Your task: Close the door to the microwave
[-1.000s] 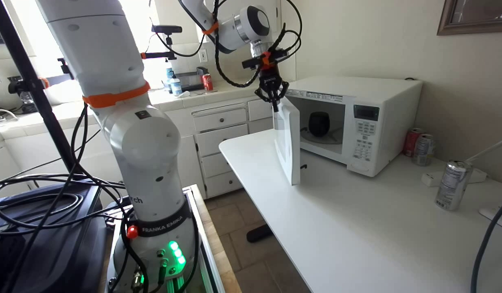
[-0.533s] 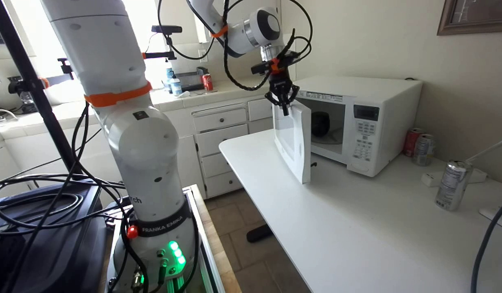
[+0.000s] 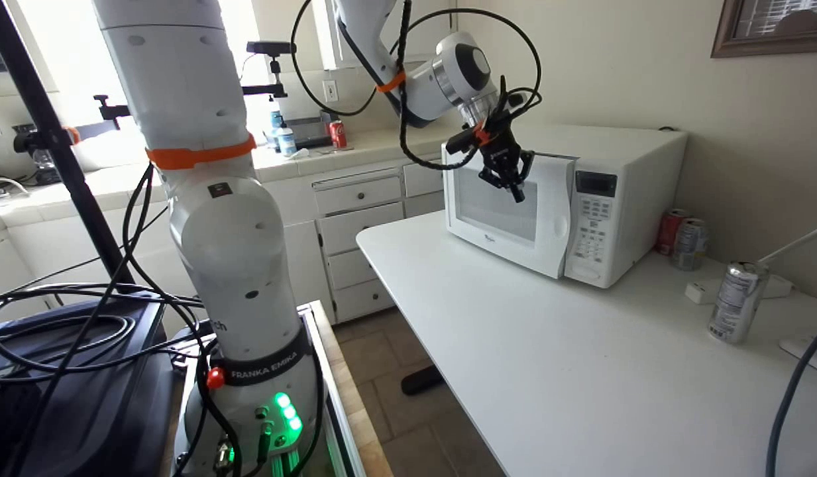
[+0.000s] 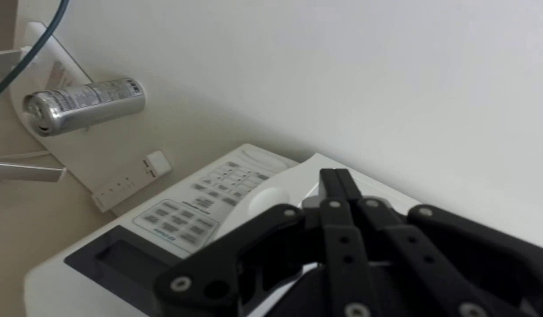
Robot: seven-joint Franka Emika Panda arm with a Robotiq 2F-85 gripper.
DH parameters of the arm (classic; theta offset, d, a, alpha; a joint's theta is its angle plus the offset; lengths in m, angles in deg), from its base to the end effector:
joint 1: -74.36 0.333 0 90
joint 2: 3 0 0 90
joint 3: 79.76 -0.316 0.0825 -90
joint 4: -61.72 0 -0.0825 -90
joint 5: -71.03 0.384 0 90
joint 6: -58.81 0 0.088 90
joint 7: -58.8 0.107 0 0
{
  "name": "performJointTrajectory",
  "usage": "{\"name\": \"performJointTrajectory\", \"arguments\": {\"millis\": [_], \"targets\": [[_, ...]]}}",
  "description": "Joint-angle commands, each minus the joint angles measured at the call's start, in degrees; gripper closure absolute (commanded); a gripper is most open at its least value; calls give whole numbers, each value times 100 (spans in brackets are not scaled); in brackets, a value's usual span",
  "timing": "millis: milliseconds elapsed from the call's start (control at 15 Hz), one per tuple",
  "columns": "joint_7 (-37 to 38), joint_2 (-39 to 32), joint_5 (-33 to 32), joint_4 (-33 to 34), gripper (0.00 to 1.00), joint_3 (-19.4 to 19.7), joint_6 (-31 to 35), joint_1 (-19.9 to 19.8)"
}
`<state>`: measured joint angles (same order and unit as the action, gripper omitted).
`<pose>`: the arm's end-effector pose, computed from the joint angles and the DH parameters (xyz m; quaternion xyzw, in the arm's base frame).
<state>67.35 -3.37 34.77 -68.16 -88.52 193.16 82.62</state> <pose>0.5077 0.1461 0.3651 0.9318 0.2790 0.0841 0.2164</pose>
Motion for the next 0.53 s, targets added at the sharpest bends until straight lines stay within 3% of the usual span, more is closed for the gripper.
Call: {"name": "performJointTrajectory", "arguments": {"millis": [0,333,467], "targets": [[1067,-30,-1098,-210,100,180,847,-129],[1985,-353,-2859,-174,100,547,2910,-389],[2309,-547,-3581,34,100,695,3338,-459]]}}
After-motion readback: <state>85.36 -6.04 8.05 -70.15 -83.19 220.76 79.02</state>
